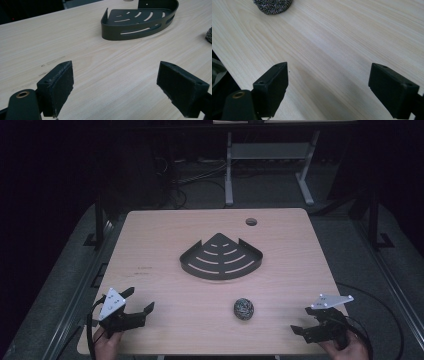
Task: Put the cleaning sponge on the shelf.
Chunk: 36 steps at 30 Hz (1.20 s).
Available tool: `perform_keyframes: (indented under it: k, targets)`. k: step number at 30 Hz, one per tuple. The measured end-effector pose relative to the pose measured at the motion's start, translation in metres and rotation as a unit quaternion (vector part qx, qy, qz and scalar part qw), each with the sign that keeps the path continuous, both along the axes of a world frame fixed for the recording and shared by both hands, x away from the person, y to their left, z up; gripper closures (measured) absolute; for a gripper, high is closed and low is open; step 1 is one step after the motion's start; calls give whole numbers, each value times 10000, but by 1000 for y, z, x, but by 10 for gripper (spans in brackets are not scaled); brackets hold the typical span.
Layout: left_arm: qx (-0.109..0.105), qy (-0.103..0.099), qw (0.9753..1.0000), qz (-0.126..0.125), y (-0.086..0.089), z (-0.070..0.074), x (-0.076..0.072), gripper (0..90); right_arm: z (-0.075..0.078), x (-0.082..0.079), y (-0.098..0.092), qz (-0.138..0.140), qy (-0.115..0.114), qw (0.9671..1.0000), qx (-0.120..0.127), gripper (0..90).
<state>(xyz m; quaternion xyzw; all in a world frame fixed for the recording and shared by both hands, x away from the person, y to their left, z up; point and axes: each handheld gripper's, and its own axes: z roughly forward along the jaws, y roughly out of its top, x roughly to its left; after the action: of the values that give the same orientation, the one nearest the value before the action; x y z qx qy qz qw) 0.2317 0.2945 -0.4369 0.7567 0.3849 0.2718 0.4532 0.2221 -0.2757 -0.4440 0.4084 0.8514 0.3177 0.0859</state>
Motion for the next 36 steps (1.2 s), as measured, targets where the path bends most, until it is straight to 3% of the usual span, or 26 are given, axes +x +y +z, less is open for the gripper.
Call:
perform_keyframes:
  k: [13, 36]
  targets:
    - [17, -8, 10000, 9, 1, 0, -1, 133, -2, 4, 10, 158, 81, 9998, -1, 156]
    - [-62, -13, 10000, 50, 3, 1, -2, 133, 13, 10, 32, 520, 13, 9985, -165, 155]
